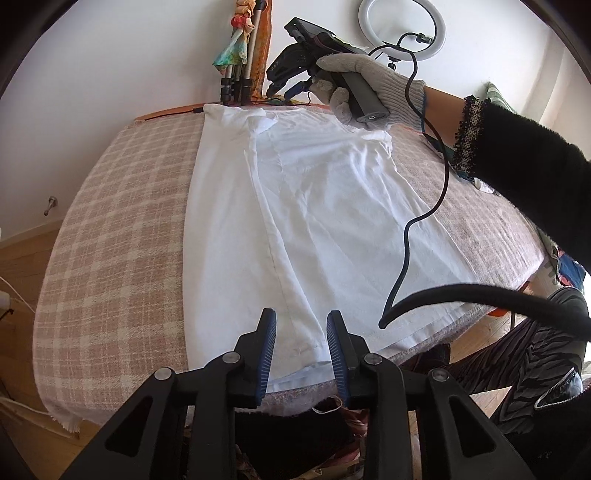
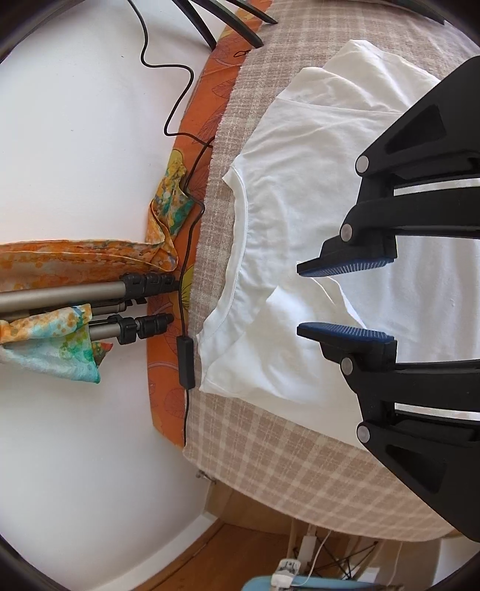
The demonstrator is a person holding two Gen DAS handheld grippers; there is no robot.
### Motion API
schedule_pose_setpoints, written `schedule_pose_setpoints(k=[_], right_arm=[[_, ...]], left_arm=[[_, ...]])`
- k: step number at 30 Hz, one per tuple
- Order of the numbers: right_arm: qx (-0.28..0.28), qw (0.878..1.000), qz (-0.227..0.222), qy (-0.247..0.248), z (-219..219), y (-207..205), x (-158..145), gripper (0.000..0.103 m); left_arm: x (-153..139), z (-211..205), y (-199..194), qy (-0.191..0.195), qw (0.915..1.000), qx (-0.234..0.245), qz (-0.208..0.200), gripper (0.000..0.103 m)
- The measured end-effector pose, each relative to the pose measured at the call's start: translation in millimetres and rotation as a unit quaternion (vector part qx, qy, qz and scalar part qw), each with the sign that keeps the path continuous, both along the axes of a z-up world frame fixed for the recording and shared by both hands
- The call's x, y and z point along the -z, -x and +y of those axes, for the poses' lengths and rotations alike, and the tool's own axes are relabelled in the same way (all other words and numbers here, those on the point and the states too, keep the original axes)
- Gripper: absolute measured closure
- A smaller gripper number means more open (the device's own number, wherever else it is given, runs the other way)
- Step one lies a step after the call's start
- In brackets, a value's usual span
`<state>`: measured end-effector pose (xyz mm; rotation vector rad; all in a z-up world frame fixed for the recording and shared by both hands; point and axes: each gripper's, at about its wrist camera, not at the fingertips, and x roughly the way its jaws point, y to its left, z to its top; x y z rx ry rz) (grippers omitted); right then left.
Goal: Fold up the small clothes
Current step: 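Move both tools over to the unfolded side of the shirt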
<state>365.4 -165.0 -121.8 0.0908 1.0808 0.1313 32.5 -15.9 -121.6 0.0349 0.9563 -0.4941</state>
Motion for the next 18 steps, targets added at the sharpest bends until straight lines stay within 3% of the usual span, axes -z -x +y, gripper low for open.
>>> schedule_pose_setpoints(k=[8,11,18], right_arm=[[0.001,0.998,-0.046,-0.032,-37.3,46.3,-54.2,0.072],[0.006,0.998,-0.057,-0.039,-61.0,65.7,-74.5,0.067],[0.027,0.996,-0.077,-0.028,-130.4,111.3,-114.5,0.066]], left_arm=[[-10.1,-7.5,16.7,-0.037,0.9986,-0.014,-0.035,0.075],[-14.4,-22.9,24.1,-0.052,0.9971,-0.003,-0.056,0.075],[-16.8,-68.5,34.8,-0.051,0.9958,0.035,-0.067,0.075]])
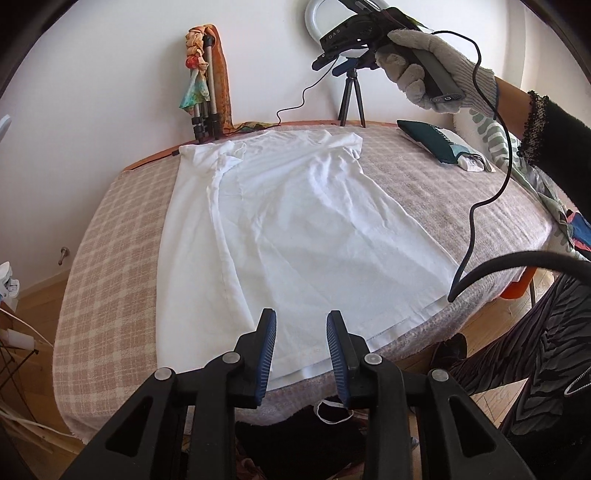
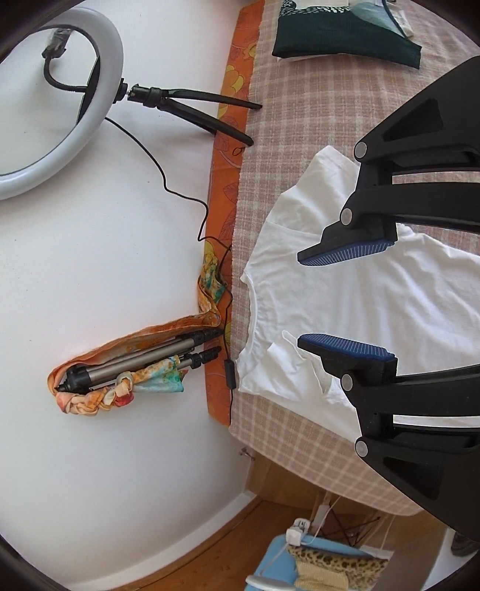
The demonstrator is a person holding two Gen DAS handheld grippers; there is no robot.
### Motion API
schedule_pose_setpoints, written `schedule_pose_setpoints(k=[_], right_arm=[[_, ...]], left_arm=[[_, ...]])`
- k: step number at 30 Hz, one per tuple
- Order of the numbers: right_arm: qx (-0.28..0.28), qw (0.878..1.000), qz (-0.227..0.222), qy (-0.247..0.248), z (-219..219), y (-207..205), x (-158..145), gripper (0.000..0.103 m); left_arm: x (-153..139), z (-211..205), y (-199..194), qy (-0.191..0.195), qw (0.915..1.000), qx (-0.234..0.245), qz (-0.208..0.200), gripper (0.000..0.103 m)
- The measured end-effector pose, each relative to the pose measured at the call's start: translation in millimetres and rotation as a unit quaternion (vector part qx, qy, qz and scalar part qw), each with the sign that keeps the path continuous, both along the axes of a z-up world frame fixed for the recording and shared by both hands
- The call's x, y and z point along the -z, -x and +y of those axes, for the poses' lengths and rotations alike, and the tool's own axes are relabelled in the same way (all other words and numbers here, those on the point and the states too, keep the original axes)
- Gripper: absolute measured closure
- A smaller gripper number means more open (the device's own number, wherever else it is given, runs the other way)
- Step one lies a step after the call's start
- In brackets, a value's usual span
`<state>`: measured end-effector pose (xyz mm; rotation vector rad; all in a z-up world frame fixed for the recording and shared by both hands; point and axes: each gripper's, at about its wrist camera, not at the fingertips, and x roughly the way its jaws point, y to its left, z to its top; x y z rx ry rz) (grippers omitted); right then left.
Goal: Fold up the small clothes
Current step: 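Move both tools over to the unfolded side of the shirt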
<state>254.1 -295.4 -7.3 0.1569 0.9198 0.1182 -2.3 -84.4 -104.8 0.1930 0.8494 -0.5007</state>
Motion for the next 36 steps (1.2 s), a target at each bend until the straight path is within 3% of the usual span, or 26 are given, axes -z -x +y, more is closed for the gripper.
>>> schedule_pose_setpoints(k=[4,6,15,20,31,33,36], right_arm=[[0.024,1.0,0.003,0.002,-43.1,28.6,-3.2,0.062],[0.036,0.999,0.007,0.002,-64.8,42.0,-2.3,0.058],[0.064,0.997,0.035,-0.011,-128.6,73.3,24.8,0.057],[0.061,0.997,0.049,-0.028,-139.0,71.2,45.5,0.057],[0.047,0.995,0.067,-0.058,-150.8,42.5,77.5,0.056],[0.049,0.994,0.07,-0.067,-152.3,35.4,84.3,0.052],[0.056,0.992,0.075,-0.083,-153.5,23.1,97.3,0.048]], left_arm=[[1.5,-38.3,6.4,-0.01,0.9991,0.037,-0.02,0.075],[4.6,-57.4,6.1,-0.003,0.9984,0.056,-0.014,0.075],[22.9,-136.9,-0.3,0.026,0.991,0.126,0.036,0.07],[31.3,-166.4,-2.4,0.025,0.9879,0.142,0.056,0.067],[49.2,-200.3,3.4,-0.029,0.9861,0.154,0.055,0.067],[51.4,-202.1,2.2,-0.035,0.9867,0.149,0.054,0.07],[50.7,-201.9,-2.2,-0.039,0.988,0.141,0.049,0.084]])
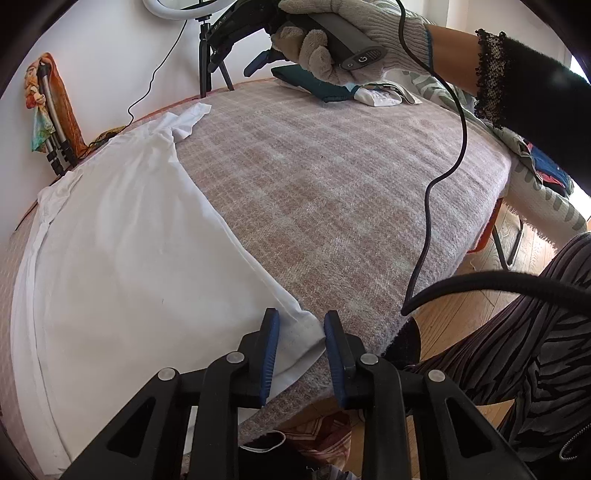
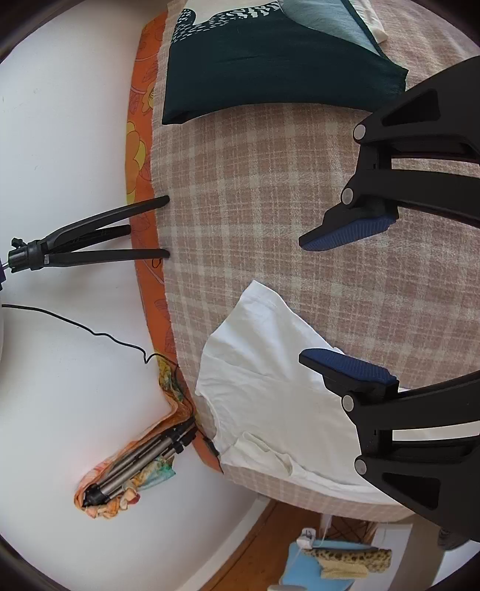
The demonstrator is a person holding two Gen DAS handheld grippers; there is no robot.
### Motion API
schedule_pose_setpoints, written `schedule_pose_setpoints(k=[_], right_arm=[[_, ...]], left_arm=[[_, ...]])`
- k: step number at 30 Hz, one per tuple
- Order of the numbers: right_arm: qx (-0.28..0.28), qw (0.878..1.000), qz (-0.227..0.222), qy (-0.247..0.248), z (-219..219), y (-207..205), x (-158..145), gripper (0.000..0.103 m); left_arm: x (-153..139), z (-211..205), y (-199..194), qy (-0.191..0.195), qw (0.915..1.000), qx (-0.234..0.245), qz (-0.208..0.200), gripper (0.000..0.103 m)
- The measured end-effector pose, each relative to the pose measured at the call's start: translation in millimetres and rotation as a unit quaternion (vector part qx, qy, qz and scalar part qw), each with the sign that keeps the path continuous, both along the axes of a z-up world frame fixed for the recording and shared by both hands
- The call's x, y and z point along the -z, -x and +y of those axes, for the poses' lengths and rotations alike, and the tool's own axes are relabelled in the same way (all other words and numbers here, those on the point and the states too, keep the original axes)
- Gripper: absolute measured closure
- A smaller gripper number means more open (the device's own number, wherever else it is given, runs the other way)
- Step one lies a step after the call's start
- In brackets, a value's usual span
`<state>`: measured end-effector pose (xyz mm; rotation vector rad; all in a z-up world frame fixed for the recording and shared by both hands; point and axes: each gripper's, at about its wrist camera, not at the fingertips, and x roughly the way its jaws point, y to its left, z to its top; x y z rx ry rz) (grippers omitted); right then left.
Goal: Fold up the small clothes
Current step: 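Move both tools over to the unfolded side of the shirt, then grasp the hem with the left tool while the right tool grasps the shoulder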
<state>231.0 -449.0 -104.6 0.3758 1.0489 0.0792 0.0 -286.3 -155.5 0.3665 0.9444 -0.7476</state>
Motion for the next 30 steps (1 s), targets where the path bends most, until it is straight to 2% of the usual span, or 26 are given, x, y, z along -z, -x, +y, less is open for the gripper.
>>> schedule_pose_setpoints(k=[2,4,7,18,19,20,21,22,26,30], right_arm=[[0.006,1.0,0.005,-0.012,0.6,-8.5,10.4,0.048],[0.01,1.0,0.013,-0.023,2.9,-19.2,21.9,0.048],[0.011,0.999,0.02,-0.026,10.5,-34.6,35.8,0.048],[0.022,0.999,0.035,0.016,32.5,-71.5,67.1,0.048],[0.018,0.999,0.033,0.024,36.2,-72.2,67.3,0.051],[0.01,0.999,0.032,0.032,41.0,-73.0,67.5,0.066],[0.0,0.999,0.034,0.036,45.9,-74.4,68.4,0.077],[-0.008,0.999,0.037,0.038,50.3,-75.9,69.0,0.094],[-0.019,0.997,0.039,0.057,66.4,-78.8,64.1,0.098],[-0.015,0.997,0.029,0.064,77.0,-82.2,43.2,0.098]], left_arm=[[0.0,3.7,-5.3,0.01,0.9999,-0.011,0.008,0.094],[-0.7,8.9,-11.2,0.026,0.9991,-0.022,0.023,0.096],[-4.7,16.7,-16.7,0.05,0.9971,-0.039,0.04,0.097],[-15.6,36.5,-18.1,0.094,0.992,-0.072,0.045,0.098],[-15.5,39.7,-18.4,0.097,0.9913,-0.076,0.046,0.098],[-15.2,42.3,-18.5,0.101,0.9906,-0.079,0.048,0.098],[-14.7,44.7,-18.7,0.105,0.9898,-0.082,0.051,0.098],[-14.1,47.1,-18.4,0.109,0.9888,-0.086,0.054,0.098],[-12.7,57.0,-19.2,0.125,0.9853,-0.099,0.061,0.098],[-17.9,71.9,-17.4,0.144,0.9815,-0.109,0.063,0.099]])
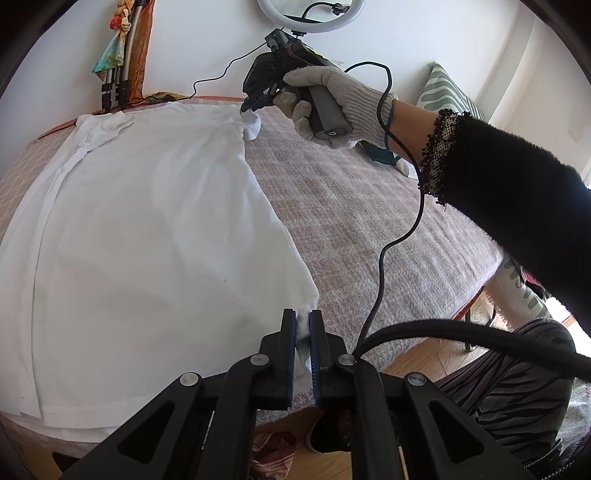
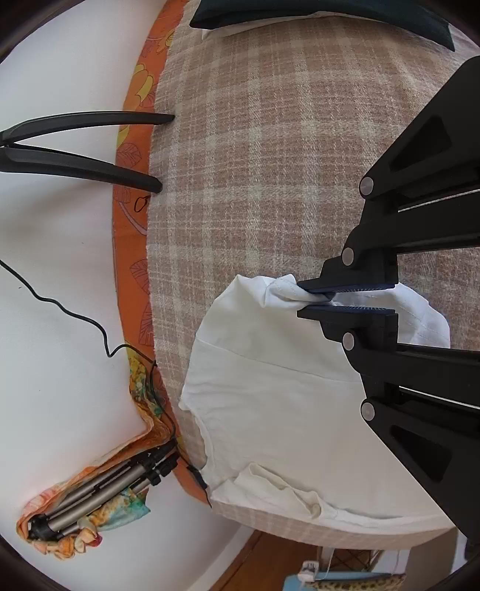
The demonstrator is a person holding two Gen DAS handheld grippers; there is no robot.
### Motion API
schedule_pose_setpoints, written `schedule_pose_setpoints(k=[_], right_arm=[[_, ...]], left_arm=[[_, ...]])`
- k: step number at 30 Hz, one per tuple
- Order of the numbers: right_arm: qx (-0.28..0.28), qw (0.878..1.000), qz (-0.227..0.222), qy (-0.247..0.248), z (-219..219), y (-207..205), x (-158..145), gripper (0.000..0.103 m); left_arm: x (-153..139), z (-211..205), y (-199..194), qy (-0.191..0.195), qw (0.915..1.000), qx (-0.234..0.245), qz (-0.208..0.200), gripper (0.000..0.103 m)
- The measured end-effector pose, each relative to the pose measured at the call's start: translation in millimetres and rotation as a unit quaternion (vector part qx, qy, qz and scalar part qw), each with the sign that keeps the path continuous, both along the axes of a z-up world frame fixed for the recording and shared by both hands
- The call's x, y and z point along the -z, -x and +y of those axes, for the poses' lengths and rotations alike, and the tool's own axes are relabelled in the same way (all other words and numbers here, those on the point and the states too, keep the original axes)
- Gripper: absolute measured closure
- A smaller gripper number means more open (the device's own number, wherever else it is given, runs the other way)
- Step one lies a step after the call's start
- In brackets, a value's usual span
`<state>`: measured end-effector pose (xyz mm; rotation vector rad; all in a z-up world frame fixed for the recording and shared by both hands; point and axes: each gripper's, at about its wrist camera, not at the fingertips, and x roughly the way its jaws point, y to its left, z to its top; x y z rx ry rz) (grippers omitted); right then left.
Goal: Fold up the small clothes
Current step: 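Grasp the hem with the left tool while the right tool grasps the shoulder, then fold this side lengthwise over the first fold, then open both tools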
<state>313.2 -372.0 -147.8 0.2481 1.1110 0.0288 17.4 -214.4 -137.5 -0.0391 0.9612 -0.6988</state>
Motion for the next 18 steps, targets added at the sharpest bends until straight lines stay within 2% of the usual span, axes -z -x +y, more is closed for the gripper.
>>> schedule_pose_setpoints(k=[9,18], right_arm=[[-0.002,0.999,-0.018,0.036,43.2,-12.4,-49.2,0.098],[-0.012,0.997,-0.013,0.081,113.7,-42.2,-67.5,0.098]], left_arm=[[-6.9,37.7,0.3,0.029,0.999,-0.032,0.003,0.099],[-8.8,93.5,3.8,0.057,0.9956,-0.074,0.008,0.099]])
